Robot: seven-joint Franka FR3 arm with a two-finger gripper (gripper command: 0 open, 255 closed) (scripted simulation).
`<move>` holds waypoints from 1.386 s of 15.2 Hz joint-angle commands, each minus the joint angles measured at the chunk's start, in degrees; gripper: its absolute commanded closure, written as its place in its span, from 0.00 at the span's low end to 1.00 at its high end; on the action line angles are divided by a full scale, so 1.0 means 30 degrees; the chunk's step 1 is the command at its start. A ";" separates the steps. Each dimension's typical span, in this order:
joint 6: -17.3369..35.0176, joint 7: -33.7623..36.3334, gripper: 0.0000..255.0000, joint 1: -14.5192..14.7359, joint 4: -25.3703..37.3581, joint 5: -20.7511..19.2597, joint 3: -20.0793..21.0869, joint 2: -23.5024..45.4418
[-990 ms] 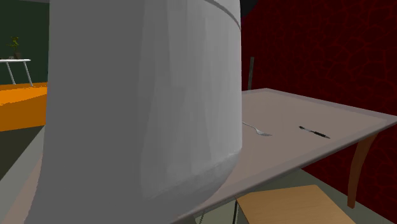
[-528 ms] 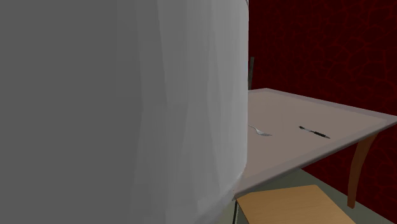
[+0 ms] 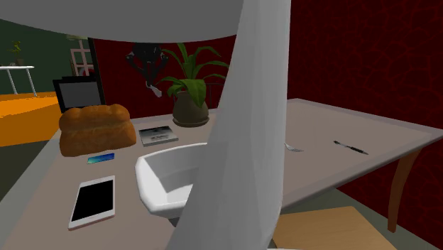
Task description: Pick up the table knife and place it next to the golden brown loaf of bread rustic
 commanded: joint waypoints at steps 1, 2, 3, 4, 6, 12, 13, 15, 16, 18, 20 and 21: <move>0.0051 0.0979 1.00 0.0545 -0.0134 -0.0092 0.0408 -0.0080; 0.0070 0.1412 1.00 0.0792 -0.0217 -0.0126 0.0592 -0.0141; 0.0083 0.1848 1.00 0.1034 -0.0273 -0.0163 0.0784 -0.0181; 0.0089 0.2286 1.00 0.1283 -0.0304 -0.0203 0.0970 -0.0201; 0.0081 0.3170 1.00 0.1783 -0.0288 -0.0296 0.1352 -0.0181; -0.0112 0.5873 1.00 0.3355 0.0387 -0.0708 0.2492 0.0373; -0.0171 0.6329 1.00 0.3636 0.0594 -0.0801 0.2673 0.0539; -0.0318 0.7242 1.00 0.4215 0.1095 -0.1015 0.3029 0.0938; -0.0407 0.7699 1.00 0.4515 0.1390 -0.1135 0.3202 0.1170; -0.0619 0.8611 1.00 0.5138 0.2076 -0.1406 0.3536 0.1706; -0.0852 0.9419 1.00 0.5725 0.2803 -0.1683 0.3818 0.2264; -0.0558 0.9414 1.00 0.5700 0.2433 -0.1653 0.3802 0.2183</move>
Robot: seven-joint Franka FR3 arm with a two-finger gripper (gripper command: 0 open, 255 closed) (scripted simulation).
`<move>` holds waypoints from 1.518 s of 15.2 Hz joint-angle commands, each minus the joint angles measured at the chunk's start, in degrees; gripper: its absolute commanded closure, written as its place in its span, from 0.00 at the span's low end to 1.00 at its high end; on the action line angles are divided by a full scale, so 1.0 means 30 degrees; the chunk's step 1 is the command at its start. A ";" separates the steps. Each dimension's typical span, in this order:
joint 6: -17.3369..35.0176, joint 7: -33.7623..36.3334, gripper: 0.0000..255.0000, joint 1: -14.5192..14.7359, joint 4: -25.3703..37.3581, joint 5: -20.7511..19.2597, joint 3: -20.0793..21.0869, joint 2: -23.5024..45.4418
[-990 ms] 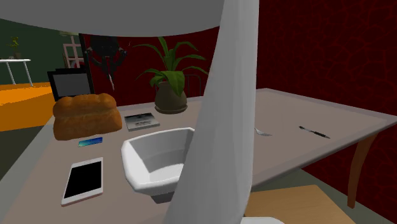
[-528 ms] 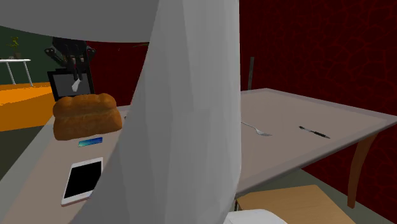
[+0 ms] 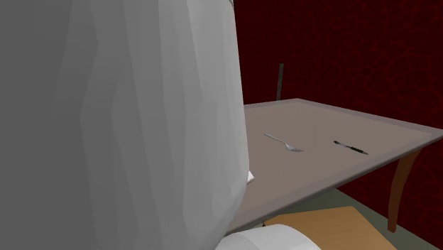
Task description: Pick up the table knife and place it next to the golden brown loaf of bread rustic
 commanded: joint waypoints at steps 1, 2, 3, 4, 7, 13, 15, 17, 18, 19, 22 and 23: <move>0.0434 0.0148 1.00 0.0044 -0.0470 -0.0004 0.0027 -0.0039; 0.0720 0.0146 1.00 0.0016 -0.0819 0.0017 0.0021 -0.0105; 0.1002 0.0145 1.00 -0.0010 -0.1159 0.0036 0.0015 -0.0165; 0.1282 0.0144 1.00 -0.0034 -0.1489 0.0053 0.0010 -0.0218; 0.2103 0.0149 1.00 -0.0095 -0.2427 0.0088 -0.0008 -0.0341; 0.3681 0.0184 1.00 -0.0177 -0.4099 0.0101 -0.0041 -0.0439; 0.4191 0.0203 1.00 -0.0194 -0.4603 0.0089 -0.0052 -0.0431; 0.4694 0.0227 1.00 -0.0208 -0.5083 0.0070 -0.0063 -0.0405; 0.4944 0.0240 1.00 -0.0214 -0.5314 0.0058 -0.0069 -0.0385; 0.5192 0.0255 1.00 -0.0219 -0.5540 0.0043 -0.0075 -0.0361; 0.5927 0.0304 1.00 -0.0228 -0.6183 -0.0010 -0.0095 -0.0262; 0.6169 0.0322 1.00 -0.0229 -0.6386 -0.0032 -0.0102 -0.0221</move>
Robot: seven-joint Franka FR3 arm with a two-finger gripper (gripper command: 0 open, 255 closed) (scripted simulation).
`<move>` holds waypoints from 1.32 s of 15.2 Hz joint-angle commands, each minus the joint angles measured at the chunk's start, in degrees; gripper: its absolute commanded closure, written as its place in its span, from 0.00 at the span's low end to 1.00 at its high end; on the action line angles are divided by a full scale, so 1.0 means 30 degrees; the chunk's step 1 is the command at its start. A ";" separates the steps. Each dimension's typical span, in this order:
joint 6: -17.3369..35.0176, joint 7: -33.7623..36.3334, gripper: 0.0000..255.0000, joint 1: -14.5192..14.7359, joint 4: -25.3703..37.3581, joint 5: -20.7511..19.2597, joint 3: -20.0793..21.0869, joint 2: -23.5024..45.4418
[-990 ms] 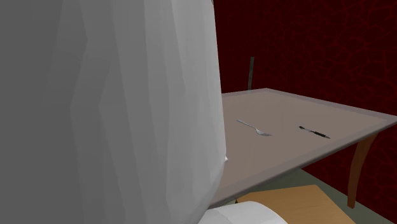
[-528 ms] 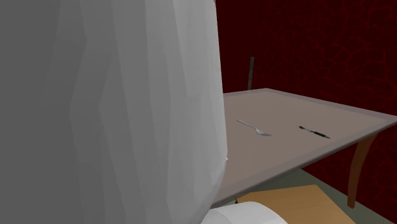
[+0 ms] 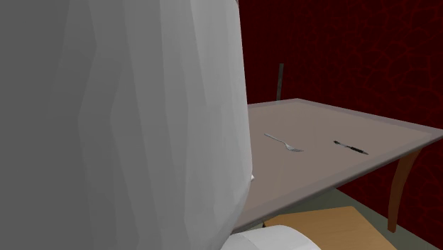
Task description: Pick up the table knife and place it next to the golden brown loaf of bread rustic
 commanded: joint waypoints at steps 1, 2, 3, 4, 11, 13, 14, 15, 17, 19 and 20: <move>0.0469 0.0097 1.00 0.0037 -0.0366 -0.0057 0.0007 0.0100; 0.0709 0.0118 1.00 0.0037 -0.0560 -0.0082 -0.0001 0.0150; 0.0947 0.0139 1.00 0.0038 -0.0748 -0.0109 -0.0009 0.0204; 0.1184 0.0162 1.00 0.0040 -0.0931 -0.0138 -0.0018 0.0261; 0.2811 0.0351 1.00 0.0070 -0.2080 -0.0389 -0.0092 0.0773; 0.3266 0.0415 1.00 0.0085 -0.2366 -0.0476 -0.0120 0.0953; 0.3491 0.0448 1.00 0.0093 -0.2502 -0.0522 -0.0134 0.1049; 0.3715 0.0483 1.00 0.0103 -0.2633 -0.0570 -0.0150 0.1147; 0.4160 0.0555 1.00 0.0125 -0.2883 -0.0671 -0.0185 0.1355; 0.4700 0.0649 1.00 0.0155 -0.3166 -0.0805 -0.0232 0.1630; 0.4702 0.0648 1.00 0.0155 -0.3171 -0.0803 -0.0232 0.1626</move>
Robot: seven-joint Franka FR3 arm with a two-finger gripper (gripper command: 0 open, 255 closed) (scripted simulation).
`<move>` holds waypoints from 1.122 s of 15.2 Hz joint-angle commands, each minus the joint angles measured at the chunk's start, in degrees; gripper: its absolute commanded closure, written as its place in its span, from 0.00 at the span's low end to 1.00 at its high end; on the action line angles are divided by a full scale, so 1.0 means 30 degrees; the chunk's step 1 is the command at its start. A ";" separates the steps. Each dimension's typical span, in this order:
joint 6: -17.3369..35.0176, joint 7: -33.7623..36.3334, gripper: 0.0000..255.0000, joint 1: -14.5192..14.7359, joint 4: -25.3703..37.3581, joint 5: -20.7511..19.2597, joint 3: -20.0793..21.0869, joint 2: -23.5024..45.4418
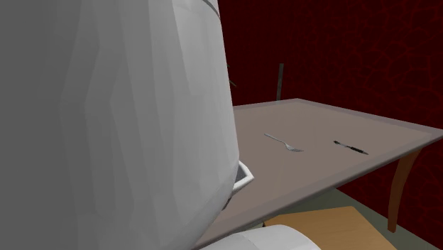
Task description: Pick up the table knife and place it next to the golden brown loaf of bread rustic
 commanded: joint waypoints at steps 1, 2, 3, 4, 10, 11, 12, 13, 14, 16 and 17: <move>0.0159 0.0037 1.00 0.0015 -0.0078 -0.0039 -0.0011 0.0077; 0.0159 0.0037 1.00 0.0015 -0.0077 -0.0040 -0.0012 0.0077; 0.0159 0.0037 1.00 0.0015 -0.0077 -0.0040 -0.0012 0.0077; 0.0159 0.0037 1.00 0.0015 -0.0077 -0.0040 -0.0012 0.0077; 0.0155 0.0036 0.00 0.0015 -0.0076 -0.0039 -0.0011 0.0077; 0.0155 0.0036 0.00 0.0015 -0.0076 -0.0039 -0.0011 0.0077; 0.0155 0.0036 0.00 0.0015 -0.0076 -0.0039 -0.0011 0.0077; 0.0155 0.0036 0.00 0.0015 -0.0076 -0.0039 -0.0011 0.0077; -0.0373 -0.0056 0.00 -0.0020 0.0158 0.0105 0.0044 -0.0238; -0.1461 -0.0225 0.00 -0.0076 0.0710 0.0366 0.0136 -0.0808; -0.1898 -0.0284 0.00 -0.0092 0.0958 0.0458 0.0165 -0.1009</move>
